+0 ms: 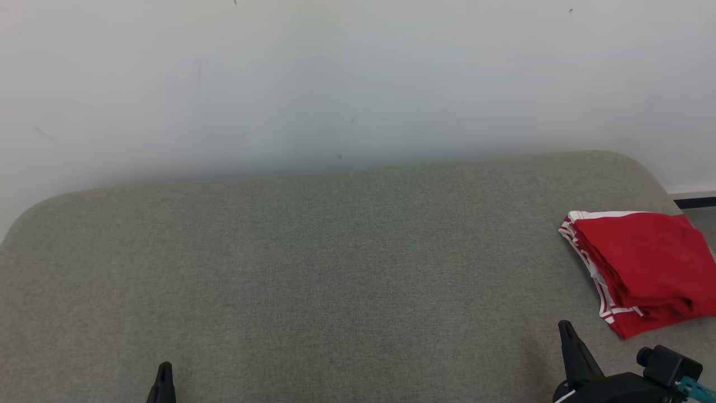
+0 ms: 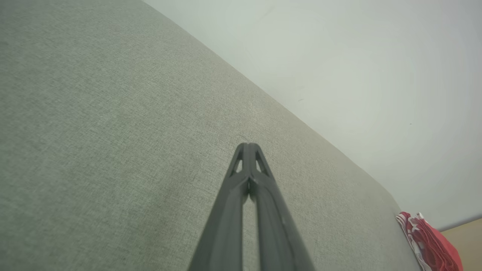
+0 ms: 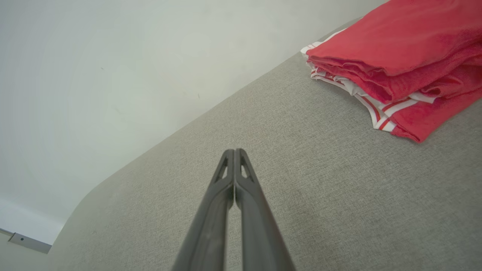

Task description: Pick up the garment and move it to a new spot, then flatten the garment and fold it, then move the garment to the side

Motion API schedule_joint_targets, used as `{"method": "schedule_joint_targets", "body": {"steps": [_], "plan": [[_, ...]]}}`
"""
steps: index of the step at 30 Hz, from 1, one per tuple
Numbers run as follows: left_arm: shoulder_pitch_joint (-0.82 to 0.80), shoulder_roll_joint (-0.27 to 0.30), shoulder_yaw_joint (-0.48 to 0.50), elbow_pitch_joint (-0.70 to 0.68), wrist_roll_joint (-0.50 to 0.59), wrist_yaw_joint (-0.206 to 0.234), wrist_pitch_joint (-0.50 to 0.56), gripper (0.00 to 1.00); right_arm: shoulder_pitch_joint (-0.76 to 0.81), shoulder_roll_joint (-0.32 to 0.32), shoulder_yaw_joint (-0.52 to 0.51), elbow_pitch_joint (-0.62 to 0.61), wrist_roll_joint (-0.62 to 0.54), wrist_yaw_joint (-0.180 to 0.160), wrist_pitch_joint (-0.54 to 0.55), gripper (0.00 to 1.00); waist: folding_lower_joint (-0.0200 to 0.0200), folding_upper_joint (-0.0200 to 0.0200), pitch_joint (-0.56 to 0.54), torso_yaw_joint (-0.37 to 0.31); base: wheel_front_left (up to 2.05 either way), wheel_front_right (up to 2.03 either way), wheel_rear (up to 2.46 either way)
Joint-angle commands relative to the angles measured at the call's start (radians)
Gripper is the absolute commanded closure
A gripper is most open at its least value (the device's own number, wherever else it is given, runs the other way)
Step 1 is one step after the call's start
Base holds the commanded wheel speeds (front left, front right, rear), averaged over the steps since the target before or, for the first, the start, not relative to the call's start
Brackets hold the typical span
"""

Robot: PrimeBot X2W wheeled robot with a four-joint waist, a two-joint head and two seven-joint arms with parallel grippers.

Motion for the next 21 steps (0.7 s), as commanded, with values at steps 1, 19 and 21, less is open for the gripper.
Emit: {"method": "schedule_joint_targets", "body": {"steps": [1, 19, 21], "plan": [[-0.034, 0.006, 0.005, -0.019, -0.041, -0.003, 0.009, 1.00, -0.027, 0.001, -0.008, -0.016, 0.045, -0.001, 0.004, 1.00, 0.0000, 0.0000, 0.002, 0.001, 0.00, 0.00, 0.00], [-0.063, 0.008, 0.012, -0.032, -0.275, -0.014, 0.074, 1.00, -0.047, 0.006, -0.031, -0.022, 0.294, -0.001, 0.035, 1.00, 0.0000, 0.0000, 0.017, 0.006, 0.00, 0.00, 0.00], [-0.066, 0.009, 0.013, -0.033, -0.300, -0.015, 0.081, 1.00, -0.049, 0.007, -0.034, -0.022, 0.319, -0.001, 0.038, 1.00, 0.0000, 0.0000, 0.018, 0.007, 0.00, 0.00, 0.00]]}}
